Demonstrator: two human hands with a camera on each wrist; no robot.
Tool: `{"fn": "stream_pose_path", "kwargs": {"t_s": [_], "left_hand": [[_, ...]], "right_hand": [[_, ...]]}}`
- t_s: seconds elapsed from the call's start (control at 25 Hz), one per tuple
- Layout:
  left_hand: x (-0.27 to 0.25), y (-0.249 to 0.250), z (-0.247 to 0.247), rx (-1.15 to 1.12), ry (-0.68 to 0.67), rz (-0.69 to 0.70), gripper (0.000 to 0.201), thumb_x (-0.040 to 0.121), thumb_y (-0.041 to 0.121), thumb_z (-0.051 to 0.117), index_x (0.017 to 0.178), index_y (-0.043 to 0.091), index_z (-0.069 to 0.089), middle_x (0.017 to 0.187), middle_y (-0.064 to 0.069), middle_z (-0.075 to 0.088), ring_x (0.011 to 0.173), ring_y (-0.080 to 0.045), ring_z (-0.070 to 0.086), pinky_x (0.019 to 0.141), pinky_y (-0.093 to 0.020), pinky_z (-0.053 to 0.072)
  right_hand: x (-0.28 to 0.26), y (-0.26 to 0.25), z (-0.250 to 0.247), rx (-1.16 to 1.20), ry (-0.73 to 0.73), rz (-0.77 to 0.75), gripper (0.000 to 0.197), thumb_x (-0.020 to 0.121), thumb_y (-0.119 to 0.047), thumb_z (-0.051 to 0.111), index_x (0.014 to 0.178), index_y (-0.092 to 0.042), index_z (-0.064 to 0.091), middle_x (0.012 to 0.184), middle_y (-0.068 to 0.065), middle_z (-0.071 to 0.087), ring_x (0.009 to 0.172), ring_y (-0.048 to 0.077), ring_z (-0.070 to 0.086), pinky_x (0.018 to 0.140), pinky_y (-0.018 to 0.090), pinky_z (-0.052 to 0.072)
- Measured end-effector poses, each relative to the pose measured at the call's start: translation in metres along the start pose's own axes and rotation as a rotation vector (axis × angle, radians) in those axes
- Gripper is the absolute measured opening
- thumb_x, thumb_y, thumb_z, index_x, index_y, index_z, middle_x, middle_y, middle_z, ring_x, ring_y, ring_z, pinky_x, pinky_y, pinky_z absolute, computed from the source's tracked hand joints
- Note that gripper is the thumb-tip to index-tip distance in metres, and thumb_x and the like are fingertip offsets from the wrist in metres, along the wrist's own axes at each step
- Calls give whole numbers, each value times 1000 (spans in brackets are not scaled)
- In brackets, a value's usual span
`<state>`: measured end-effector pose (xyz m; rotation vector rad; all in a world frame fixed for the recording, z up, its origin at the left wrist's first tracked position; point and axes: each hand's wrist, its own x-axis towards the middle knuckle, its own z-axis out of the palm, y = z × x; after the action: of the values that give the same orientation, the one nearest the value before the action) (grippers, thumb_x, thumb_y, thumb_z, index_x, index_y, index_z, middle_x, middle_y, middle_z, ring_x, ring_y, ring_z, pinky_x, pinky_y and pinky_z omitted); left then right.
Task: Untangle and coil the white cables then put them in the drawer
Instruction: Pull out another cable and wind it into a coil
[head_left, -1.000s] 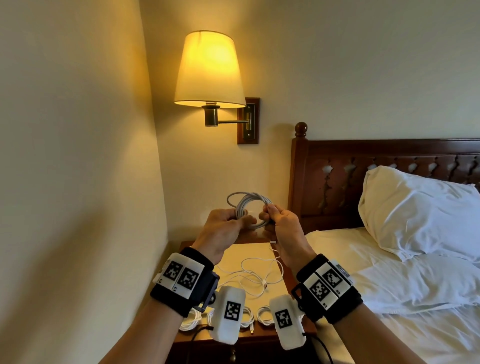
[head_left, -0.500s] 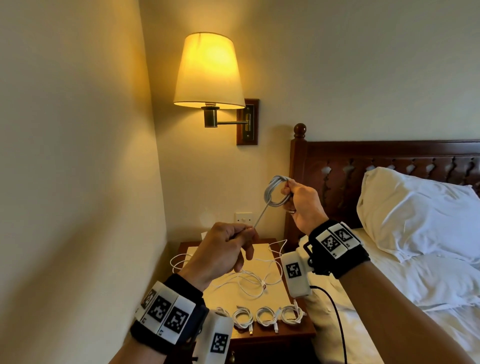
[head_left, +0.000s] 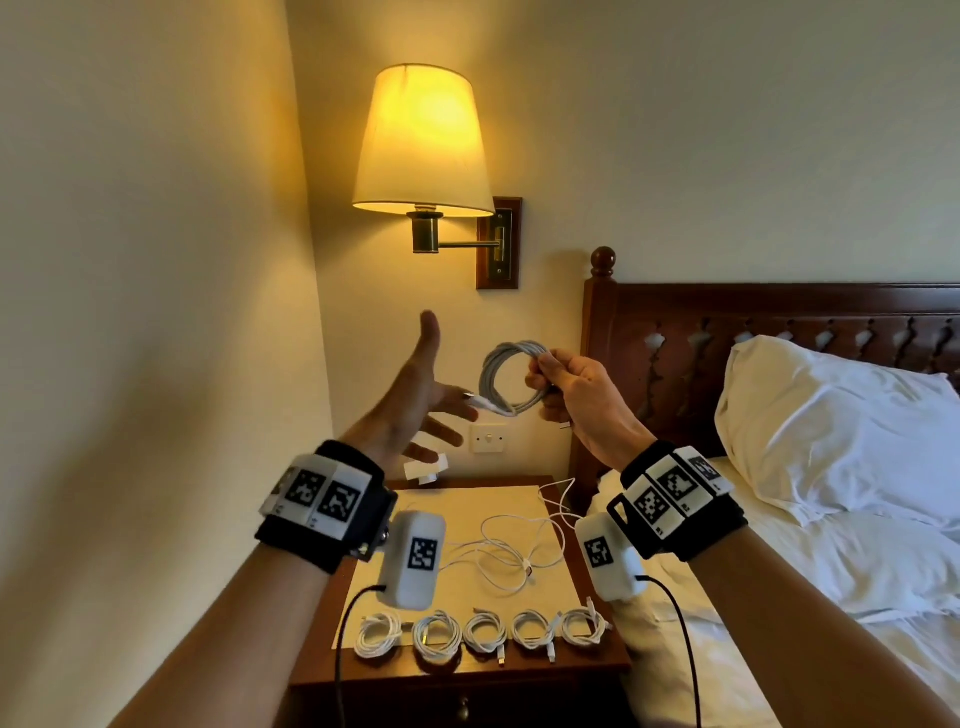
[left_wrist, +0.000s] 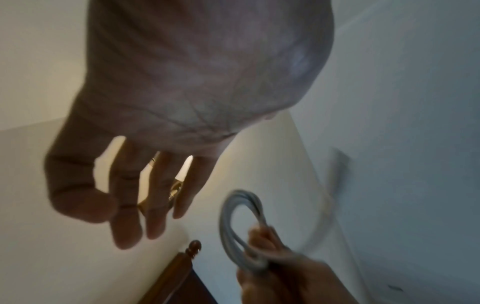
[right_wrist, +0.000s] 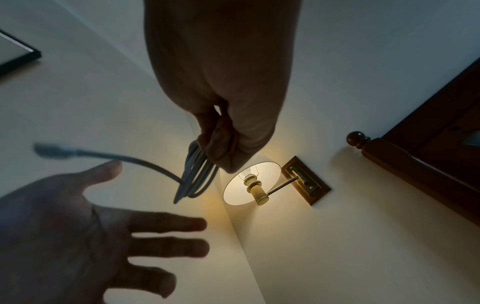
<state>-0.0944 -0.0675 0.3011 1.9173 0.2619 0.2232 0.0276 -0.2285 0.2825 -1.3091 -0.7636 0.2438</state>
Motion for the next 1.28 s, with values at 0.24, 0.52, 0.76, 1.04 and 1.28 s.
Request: {"fn": "stream_pose_path", "kwargs": {"t_s": [0.24, 0.52, 0.76, 1.04, 1.28], "left_hand": [[11, -4, -13, -134, -17, 222, 69, 90, 70, 31, 116, 18, 67, 102, -4, 67, 60, -15, 41, 51, -27, 28], [14, 1, 10, 106, 54, 283, 39, 99, 42, 45, 85, 9, 60, 61, 3, 46, 52, -11, 34, 48, -25, 28], [15, -2, 27, -206, 289, 197, 39, 101, 45, 38, 81, 16, 55, 65, 2, 45, 55, -10, 35, 48, -24, 28], [15, -8, 35, -338, 339, 154, 39, 100, 47, 37, 84, 16, 53, 68, 3, 44, 59, -11, 36, 50, -25, 29], [17, -11, 38, -466, 361, 200, 39, 102, 44, 36, 72, 20, 45, 58, 8, 38, 48, -8, 25, 44, -22, 22]], "right_hand": [[1, -2, -2, -70, -105, 20, 28, 105, -16, 35, 90, -8, 56, 69, 2, 49, 50, 9, 31, 48, 21, 28], [0, -2, 7, -402, -73, -60, 24, 102, -24, 45, 123, -15, 53, 95, 3, 60, 66, 10, 53, 59, 25, 46], [-24, 13, 12, -647, 43, -482, 39, 88, 0, 62, 117, -26, 63, 133, -8, 49, 123, 5, 48, 93, 26, 49], [-45, 33, 31, -270, 207, -604, 15, 84, -10, 69, 98, -16, 73, 98, 1, 71, 82, 15, 68, 71, 27, 56], [-50, 30, 46, 353, 440, -59, 14, 89, -8, 65, 90, 4, 70, 74, 14, 68, 63, 19, 68, 63, 25, 58]]}}
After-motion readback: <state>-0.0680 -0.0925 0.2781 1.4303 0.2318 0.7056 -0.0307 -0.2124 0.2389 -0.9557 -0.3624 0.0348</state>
